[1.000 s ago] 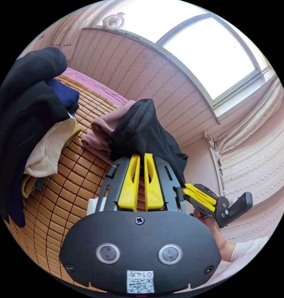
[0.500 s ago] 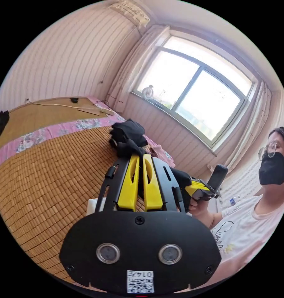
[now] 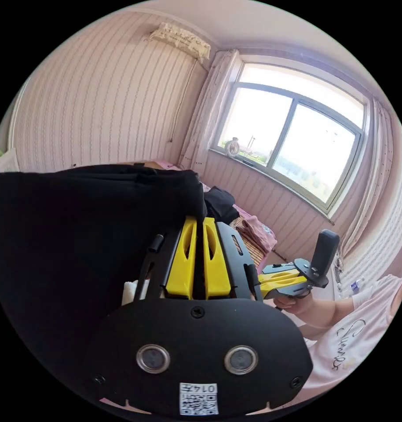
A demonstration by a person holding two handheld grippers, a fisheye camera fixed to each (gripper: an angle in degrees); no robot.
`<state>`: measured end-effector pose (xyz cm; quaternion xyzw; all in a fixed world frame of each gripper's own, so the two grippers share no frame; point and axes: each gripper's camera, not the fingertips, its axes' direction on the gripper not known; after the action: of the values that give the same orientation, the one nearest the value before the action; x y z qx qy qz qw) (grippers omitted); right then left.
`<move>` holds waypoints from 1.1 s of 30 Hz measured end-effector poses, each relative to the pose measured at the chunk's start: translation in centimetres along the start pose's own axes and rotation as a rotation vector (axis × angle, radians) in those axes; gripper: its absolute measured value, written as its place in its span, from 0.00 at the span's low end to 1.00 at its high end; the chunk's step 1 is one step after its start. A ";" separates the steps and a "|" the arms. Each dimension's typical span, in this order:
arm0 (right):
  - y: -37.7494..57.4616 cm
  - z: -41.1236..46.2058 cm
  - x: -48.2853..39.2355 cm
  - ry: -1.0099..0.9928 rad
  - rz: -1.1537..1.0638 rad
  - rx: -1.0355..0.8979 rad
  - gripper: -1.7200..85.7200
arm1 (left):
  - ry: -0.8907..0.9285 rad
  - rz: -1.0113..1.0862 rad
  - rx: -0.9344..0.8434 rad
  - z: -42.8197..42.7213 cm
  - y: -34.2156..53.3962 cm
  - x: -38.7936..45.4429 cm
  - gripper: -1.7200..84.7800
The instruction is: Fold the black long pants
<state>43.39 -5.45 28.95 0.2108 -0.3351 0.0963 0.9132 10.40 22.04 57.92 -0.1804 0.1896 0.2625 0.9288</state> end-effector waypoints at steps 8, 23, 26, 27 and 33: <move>11.4 5.8 8.9 0.161 0.318 -0.376 0.01 | 0.089 -0.255 -0.276 5.6 14.2 -6.4 0.02; 6.9 17.3 5.0 0.180 0.032 -0.524 0.13 | -0.349 -0.437 -0.230 -16.5 26.6 -17.8 0.11; 5.0 24.3 1.4 0.042 -0.114 -0.621 0.15 | -0.367 -0.426 -0.177 -18.3 26.5 -19.2 0.12; 4.3 26.9 0.0 0.008 -0.165 -0.649 0.16 | -0.372 -0.428 -0.172 -18.9 26.5 -19.9 0.12; 0.3 38.2 -4.9 0.027 -0.355 -0.712 0.20 | -0.375 -0.435 -0.203 -20.0 25.6 -23.9 0.13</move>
<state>17.75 -22.47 52.05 -0.0656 -0.2938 -0.1823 0.9360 -27.83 23.74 45.29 -0.2570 -0.0553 0.1038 0.9592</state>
